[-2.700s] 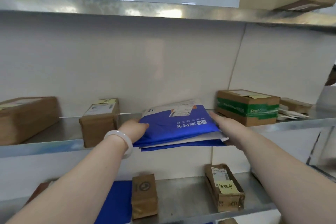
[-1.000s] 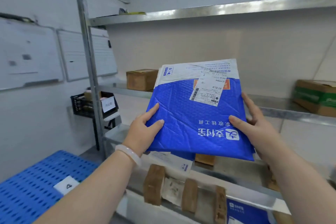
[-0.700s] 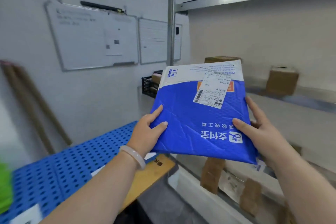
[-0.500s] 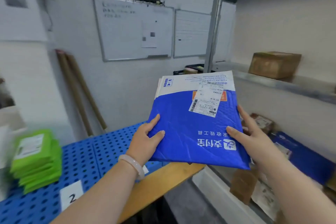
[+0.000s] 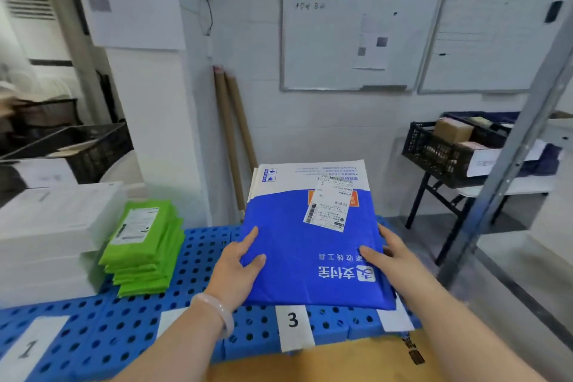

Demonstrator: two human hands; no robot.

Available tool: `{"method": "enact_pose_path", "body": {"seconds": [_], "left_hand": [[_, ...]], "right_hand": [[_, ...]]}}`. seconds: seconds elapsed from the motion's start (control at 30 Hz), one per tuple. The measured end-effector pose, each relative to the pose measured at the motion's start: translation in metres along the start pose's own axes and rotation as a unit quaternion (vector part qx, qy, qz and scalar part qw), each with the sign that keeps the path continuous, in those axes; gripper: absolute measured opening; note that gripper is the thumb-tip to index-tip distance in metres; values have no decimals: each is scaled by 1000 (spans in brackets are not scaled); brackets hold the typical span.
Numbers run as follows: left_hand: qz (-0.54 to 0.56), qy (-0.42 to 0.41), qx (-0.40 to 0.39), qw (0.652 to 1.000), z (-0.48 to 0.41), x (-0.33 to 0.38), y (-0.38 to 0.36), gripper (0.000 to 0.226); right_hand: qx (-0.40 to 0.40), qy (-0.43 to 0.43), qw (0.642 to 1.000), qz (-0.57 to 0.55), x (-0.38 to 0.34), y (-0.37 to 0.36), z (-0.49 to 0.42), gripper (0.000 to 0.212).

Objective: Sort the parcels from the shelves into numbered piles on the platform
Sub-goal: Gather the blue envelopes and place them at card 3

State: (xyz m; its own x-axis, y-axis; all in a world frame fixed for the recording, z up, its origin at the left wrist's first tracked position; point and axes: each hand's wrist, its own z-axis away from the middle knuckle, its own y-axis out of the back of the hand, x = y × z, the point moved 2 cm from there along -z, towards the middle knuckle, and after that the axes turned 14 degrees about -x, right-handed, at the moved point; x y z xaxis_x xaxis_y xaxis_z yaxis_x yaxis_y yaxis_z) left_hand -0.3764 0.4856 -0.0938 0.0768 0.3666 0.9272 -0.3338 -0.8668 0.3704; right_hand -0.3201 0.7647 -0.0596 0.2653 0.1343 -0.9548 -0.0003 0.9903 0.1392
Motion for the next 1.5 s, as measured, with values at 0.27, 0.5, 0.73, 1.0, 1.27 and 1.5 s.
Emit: {"method": "enact_pose_path", "body": {"seconds": [0.27,0.5,0.73,1.0,1.27,1.5], "left_hand": [[-20,96,45,994,-63,-63,14,56],[-23,162,10,986,-120,-136,33,58],[-35,236,-46,970,-154,-199,49,60],[-317,186,-136,920,-193,-152,48,77],[-437,-71,-216,870,-212,-48,-50,77],[-453,-223,-275,818,-149,34,-161,80]], "right_hand": [[-65,-62,996,5,17,-18,-133,59],[-63,-131,989,-7,58,-52,-214,60],[-83,-169,979,80,79,-74,-263,54],[-74,-127,958,244,71,-64,-239,77],[23,-112,865,489,53,-16,-141,88],[150,-149,831,514,61,39,-8,95]]}}
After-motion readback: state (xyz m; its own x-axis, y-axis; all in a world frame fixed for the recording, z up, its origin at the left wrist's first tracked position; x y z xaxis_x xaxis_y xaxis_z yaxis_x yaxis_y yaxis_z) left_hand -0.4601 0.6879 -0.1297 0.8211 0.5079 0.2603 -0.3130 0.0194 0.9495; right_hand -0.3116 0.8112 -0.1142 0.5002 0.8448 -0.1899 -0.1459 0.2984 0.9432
